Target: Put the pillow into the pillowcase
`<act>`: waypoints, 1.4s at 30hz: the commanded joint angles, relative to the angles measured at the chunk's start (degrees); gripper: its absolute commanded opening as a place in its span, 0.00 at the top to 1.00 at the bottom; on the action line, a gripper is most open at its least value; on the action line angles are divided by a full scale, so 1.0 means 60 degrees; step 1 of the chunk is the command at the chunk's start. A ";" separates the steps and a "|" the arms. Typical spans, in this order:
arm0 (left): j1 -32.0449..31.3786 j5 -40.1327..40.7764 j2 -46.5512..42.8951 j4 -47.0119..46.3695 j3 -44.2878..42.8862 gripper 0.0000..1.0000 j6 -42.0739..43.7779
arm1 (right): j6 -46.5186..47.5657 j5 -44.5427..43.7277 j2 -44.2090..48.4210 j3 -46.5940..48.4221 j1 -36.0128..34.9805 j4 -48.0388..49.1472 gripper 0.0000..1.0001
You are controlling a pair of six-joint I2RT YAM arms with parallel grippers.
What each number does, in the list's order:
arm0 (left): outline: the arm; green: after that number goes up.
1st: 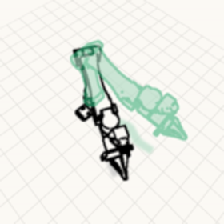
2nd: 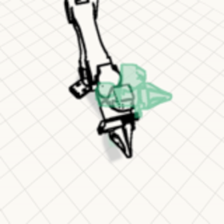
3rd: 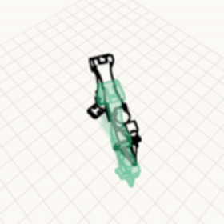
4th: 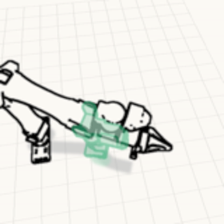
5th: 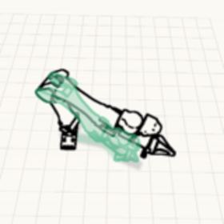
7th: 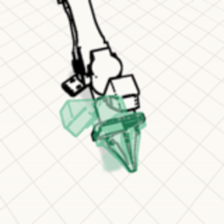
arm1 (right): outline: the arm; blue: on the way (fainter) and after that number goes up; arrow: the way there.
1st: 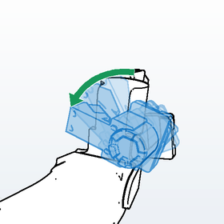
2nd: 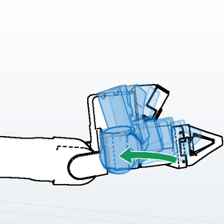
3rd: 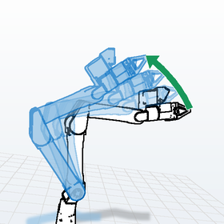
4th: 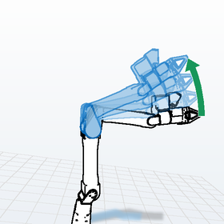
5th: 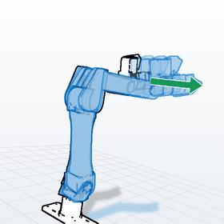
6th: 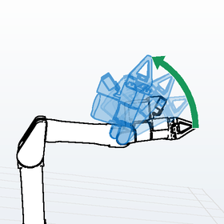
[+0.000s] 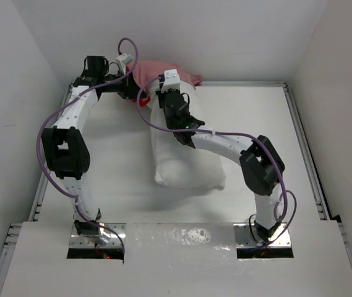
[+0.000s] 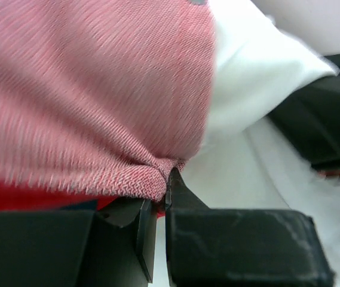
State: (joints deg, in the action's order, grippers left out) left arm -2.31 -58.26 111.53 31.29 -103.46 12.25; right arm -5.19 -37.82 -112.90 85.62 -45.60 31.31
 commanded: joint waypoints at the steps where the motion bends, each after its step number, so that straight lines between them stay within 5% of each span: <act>1: 0.0077 -0.0458 -0.0160 0.0784 -0.0699 1.00 0.0153 | -0.0159 -0.0068 0.1253 0.0057 0.0437 0.2004 1.00; 4: -0.0171 -0.0310 -0.0131 0.3412 -0.1840 1.00 0.2550 | -0.0613 -0.0025 0.1283 -0.0092 0.0496 0.1334 1.00; 7: -0.0421 -0.0440 -0.0189 0.6737 -0.3072 1.00 0.6906 | -0.0819 -0.0185 0.0700 0.0596 0.0496 0.0526 1.00; 12: -0.0451 0.0886 -0.0922 0.7368 -0.1017 1.00 0.8225 | -0.0951 -0.0200 0.0024 0.1270 0.0511 -0.0090 1.00; 14: -0.0451 0.1300 -0.0440 0.7194 -0.0106 1.00 0.8214 | -0.0457 0.0879 0.0066 0.0719 0.0496 0.0040 1.00; 16: -0.0422 0.1244 0.0101 0.7383 -0.0144 0.90 0.7935 | 0.0232 0.2254 0.0256 0.0263 0.0496 -0.0336 1.00; 18: -0.0246 0.0966 0.0441 0.7383 -0.0101 0.70 0.7334 | 0.1358 0.4247 0.0841 -0.0382 0.0496 -0.0938 0.81; 19: -0.0072 0.0617 0.0383 0.7383 -0.0028 0.64 0.7377 | 0.1726 0.4732 0.1090 -0.0645 0.0496 -0.1289 0.58; 20: 0.0032 0.0497 0.0107 0.7354 0.0118 0.52 0.7551 | 0.2527 0.5331 0.1614 -0.1141 0.0496 -0.1452 0.24; 23: 0.0384 0.0408 -0.0597 0.7368 0.0324 0.32 0.7656 | 0.3923 0.5864 0.2468 -0.1322 0.0496 -0.2739 0.01; 25: 0.0952 0.0350 -0.1123 0.7368 0.0412 0.19 0.7467 | 0.5076 0.6330 0.2717 -0.0973 0.0496 -0.4052 0.01; 28: 0.2022 -0.0001 -0.1637 0.7383 0.0354 0.14 0.7085 | 0.6484 0.7297 0.2865 -0.0416 0.0438 -0.5581 0.01; 29: 0.2373 -0.0292 -0.1726 0.7383 0.0339 0.01 0.7041 | 0.6824 0.7822 0.2792 -0.0297 0.0409 -0.5788 0.01; 33: 0.3838 -0.0311 -0.1830 0.7368 0.0120 0.00 0.6704 | 0.8624 0.7624 0.1685 0.1352 -0.0307 -0.7439 0.01; 42: 0.4207 0.0452 -0.1713 0.7368 0.0178 0.00 0.6703 | 0.9418 0.6906 -0.2477 0.5488 -0.1085 -1.0446 0.01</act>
State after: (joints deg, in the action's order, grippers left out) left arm 23.18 -55.64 101.73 75.24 -102.00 51.96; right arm 46.74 5.37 -123.04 114.80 -51.07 -21.50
